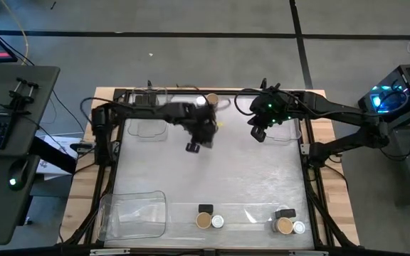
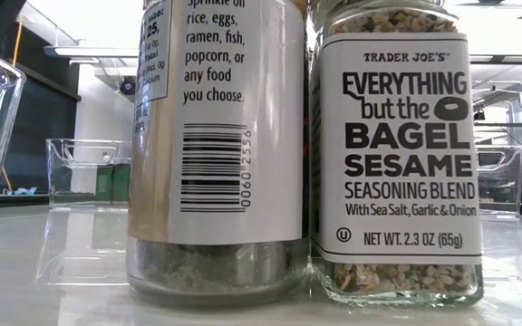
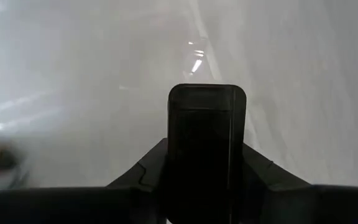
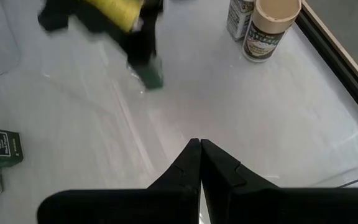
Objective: Sort spices by type
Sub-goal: Put the black seasoning can into the top left transparent bin
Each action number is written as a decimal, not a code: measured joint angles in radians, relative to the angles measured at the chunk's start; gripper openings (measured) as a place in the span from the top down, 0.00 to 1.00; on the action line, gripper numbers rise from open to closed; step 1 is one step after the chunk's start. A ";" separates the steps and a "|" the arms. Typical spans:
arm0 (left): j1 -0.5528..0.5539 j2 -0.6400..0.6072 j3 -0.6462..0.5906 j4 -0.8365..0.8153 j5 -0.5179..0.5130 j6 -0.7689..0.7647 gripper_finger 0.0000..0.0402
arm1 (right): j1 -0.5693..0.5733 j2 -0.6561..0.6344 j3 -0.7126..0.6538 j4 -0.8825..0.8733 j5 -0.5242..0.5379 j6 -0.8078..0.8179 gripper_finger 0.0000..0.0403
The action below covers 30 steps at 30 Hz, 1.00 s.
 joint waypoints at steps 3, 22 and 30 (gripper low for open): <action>0.058 -0.083 0.000 -0.052 -0.001 -0.071 0.76 | -0.010 0.000 0.000 0.005 0.001 -0.005 1.00; 0.515 -0.639 -0.413 0.009 -0.279 -0.787 0.73 | -0.115 0.000 0.000 0.060 0.008 -0.027 1.00; 0.555 -0.471 -0.422 0.029 -0.322 -0.946 0.73 | -0.118 0.000 0.000 0.065 0.007 -0.025 1.00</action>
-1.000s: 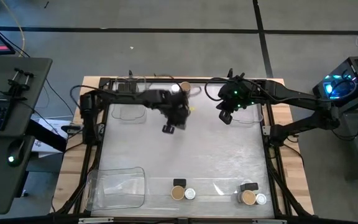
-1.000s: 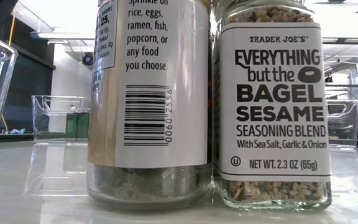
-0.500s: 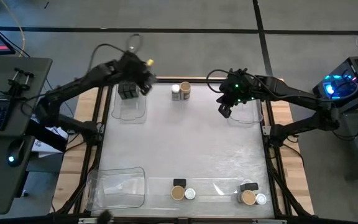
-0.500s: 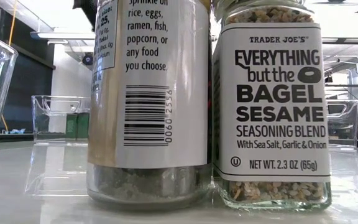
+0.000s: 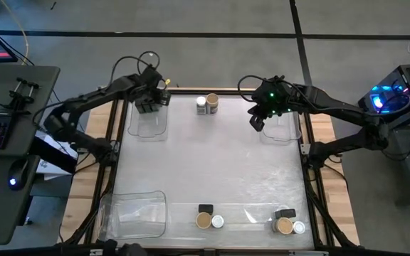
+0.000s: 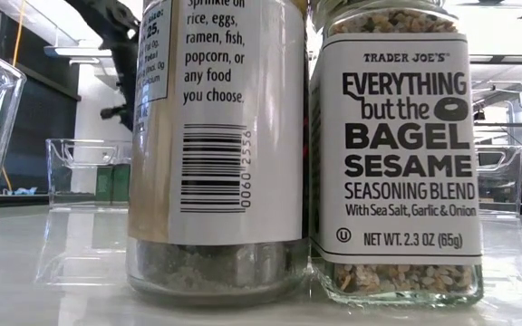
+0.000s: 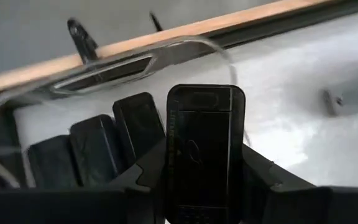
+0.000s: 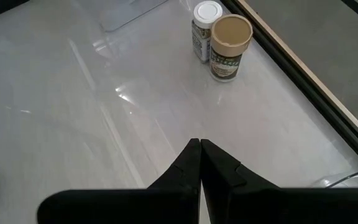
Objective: Sort spices by type
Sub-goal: Put the black seasoning can into the top left transparent bin
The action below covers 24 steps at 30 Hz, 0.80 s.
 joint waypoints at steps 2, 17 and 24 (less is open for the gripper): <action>0.004 0.031 0.000 0.032 0.002 -0.014 0.72 | 0.000 0.000 0.000 0.000 0.000 0.000 1.00; 0.003 0.129 0.000 0.044 -0.057 -0.082 0.71 | 0.000 0.000 0.000 -0.001 0.000 0.000 1.00; 0.003 0.129 0.000 0.049 -0.060 -0.107 0.60 | 0.000 0.000 0.000 0.000 0.000 0.003 1.00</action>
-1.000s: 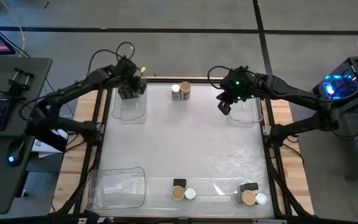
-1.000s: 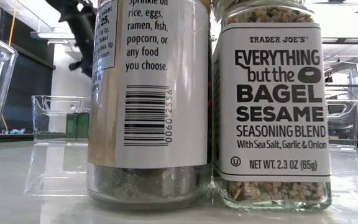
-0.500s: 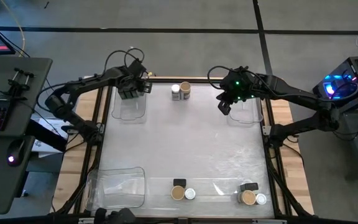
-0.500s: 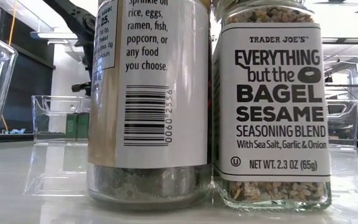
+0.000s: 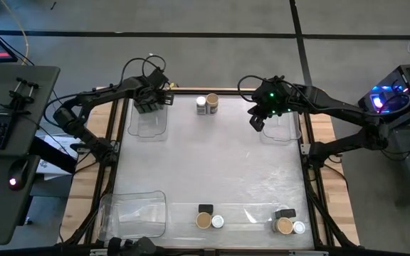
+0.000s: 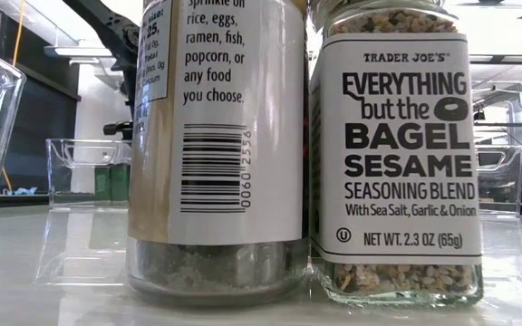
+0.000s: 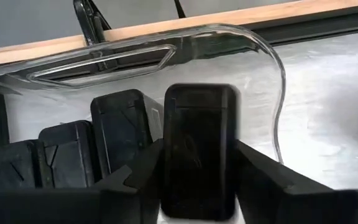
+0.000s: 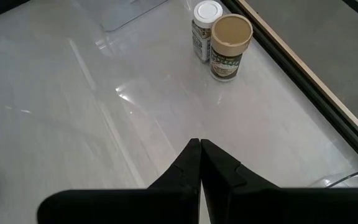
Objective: Sort spices by type
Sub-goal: Put the black seasoning can into the top left transparent bin
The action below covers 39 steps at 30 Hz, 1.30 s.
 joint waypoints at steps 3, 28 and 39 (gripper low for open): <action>-0.001 0.000 0.000 0.009 0.006 -0.001 0.55 | 0.000 0.000 0.000 0.000 0.000 0.000 1.00; -0.169 -0.103 0.149 -0.156 0.053 0.188 0.95 | 0.000 0.000 0.000 0.001 0.000 0.018 1.00; -0.736 -0.092 0.149 0.091 0.417 0.632 1.00 | 0.021 0.000 0.000 0.000 -0.182 0.038 1.00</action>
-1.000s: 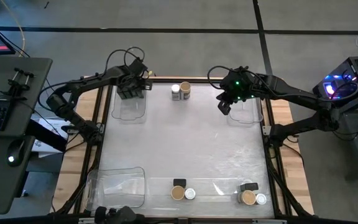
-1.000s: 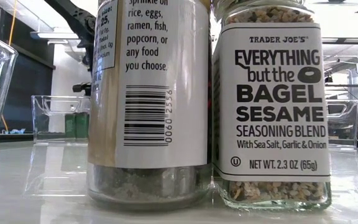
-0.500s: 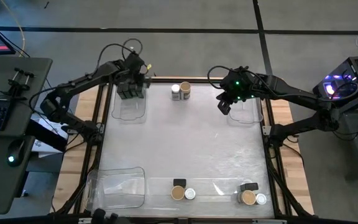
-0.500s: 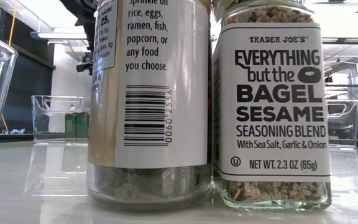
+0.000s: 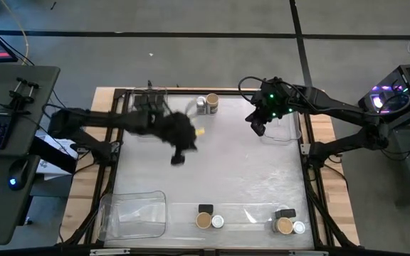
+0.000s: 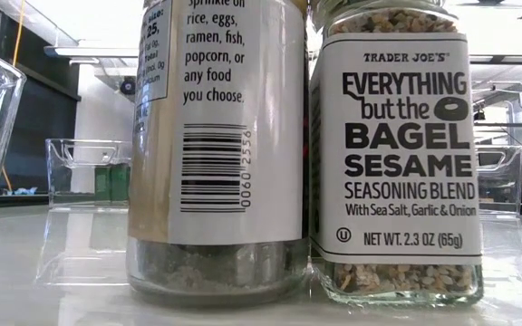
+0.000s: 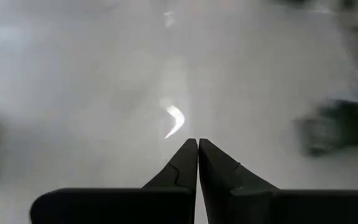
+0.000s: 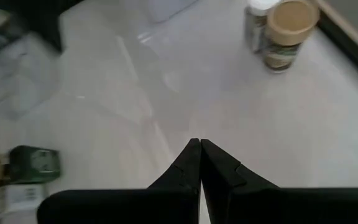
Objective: Sort spices by type
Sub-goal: Put the black seasoning can into the top left transparent bin
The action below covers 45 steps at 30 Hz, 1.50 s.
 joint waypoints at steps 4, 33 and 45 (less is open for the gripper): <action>-0.060 0.057 0.000 0.099 0.048 0.172 1.00 | 0.047 0.000 0.000 -0.001 -0.058 0.080 1.00; -0.392 0.356 0.000 0.513 0.060 0.022 1.00 | 0.932 -0.049 -0.232 0.113 0.238 0.723 1.00; -0.380 0.376 0.001 0.502 0.232 0.198 1.00 | 0.941 -0.049 -0.243 0.141 0.277 0.772 1.00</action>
